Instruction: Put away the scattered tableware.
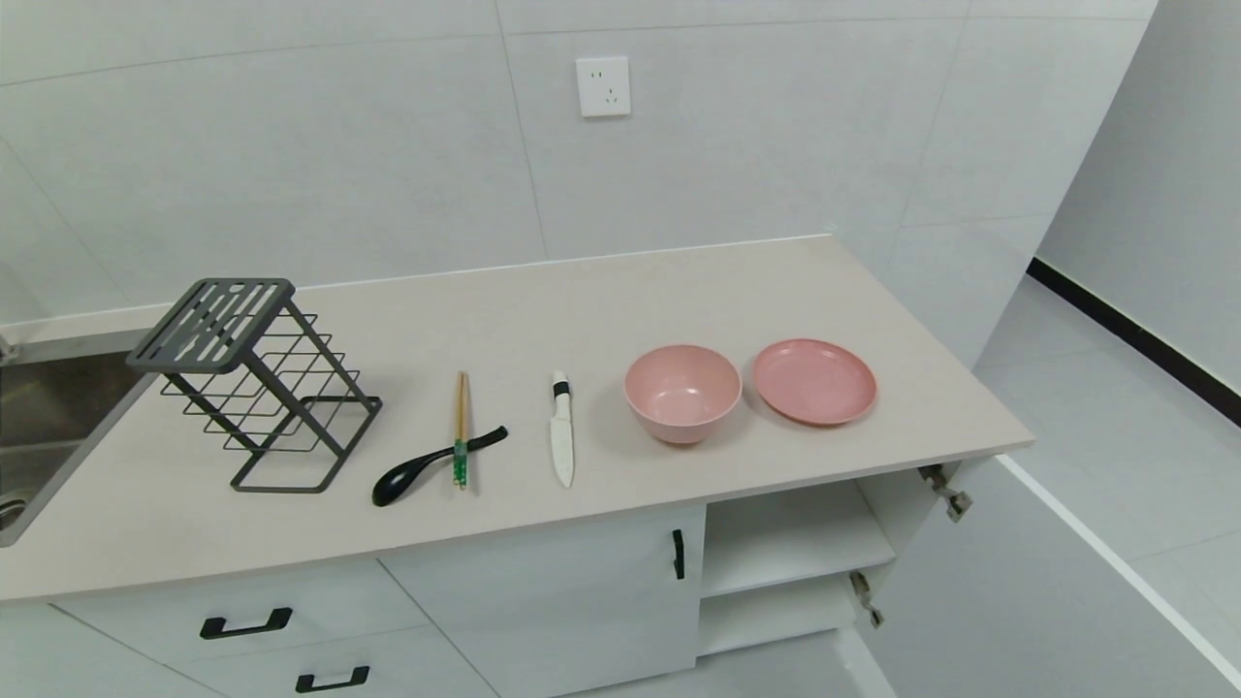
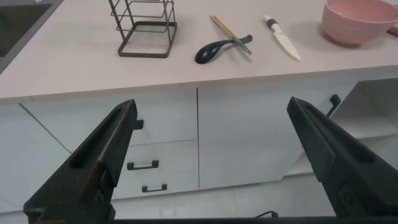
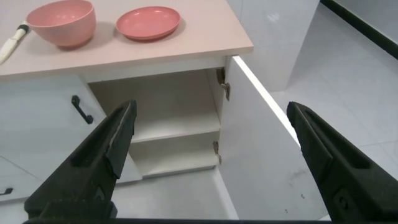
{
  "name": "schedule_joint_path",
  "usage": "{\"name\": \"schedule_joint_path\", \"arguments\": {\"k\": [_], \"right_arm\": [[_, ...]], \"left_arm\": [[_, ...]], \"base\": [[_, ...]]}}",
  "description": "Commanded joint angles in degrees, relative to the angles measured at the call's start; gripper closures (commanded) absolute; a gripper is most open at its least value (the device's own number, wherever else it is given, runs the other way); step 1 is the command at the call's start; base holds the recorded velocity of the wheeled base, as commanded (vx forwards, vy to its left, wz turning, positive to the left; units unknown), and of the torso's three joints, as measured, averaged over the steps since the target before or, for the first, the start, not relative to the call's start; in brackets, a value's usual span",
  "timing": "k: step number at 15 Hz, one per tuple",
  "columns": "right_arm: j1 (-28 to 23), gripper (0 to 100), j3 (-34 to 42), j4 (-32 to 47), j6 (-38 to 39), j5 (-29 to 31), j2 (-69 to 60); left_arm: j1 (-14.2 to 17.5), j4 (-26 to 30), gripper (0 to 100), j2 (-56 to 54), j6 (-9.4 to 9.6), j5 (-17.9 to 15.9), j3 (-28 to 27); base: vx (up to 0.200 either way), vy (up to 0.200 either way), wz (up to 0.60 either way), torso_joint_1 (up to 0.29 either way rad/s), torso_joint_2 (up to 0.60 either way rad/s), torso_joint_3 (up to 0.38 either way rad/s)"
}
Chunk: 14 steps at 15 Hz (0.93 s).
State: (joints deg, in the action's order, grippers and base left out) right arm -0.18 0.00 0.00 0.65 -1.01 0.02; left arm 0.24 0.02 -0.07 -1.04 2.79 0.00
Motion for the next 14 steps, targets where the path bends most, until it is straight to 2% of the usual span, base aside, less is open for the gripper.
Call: {"name": "schedule_joint_path", "arguments": {"k": [1,2,8,10,14], "right_arm": [[0.0,0,0.0,0.0,0.1,0.0,0.0],[0.0,0,0.0,0.0,0.1,0.0,0.0],[0.0,0,0.0,0.0,0.1,0.0,0.0],[0.0,0,0.0,0.0,0.1,0.0,0.0],[0.0,0,0.0,0.0,0.0,0.0,0.0]], "left_arm": [[0.0,0.0,0,0.1,-0.02,0.0,0.0],[0.0,-0.1,0,0.1,-0.02,0.0,0.0],[0.0,-0.1,0,0.1,-0.19,0.0,0.0],[0.0,-0.1,0,0.1,0.16,0.0,0.0],[0.0,-0.1,0,0.1,-0.19,0.0,0.0]], "base": [[0.200,0.000,0.00,-0.071,0.13,0.061],[0.200,0.000,0.00,-0.046,0.06,0.036],[0.000,0.000,0.00,0.000,0.00,0.000],[0.200,0.000,0.00,-0.012,0.00,0.002],[0.000,0.000,0.00,0.000,0.00,0.000]]}}
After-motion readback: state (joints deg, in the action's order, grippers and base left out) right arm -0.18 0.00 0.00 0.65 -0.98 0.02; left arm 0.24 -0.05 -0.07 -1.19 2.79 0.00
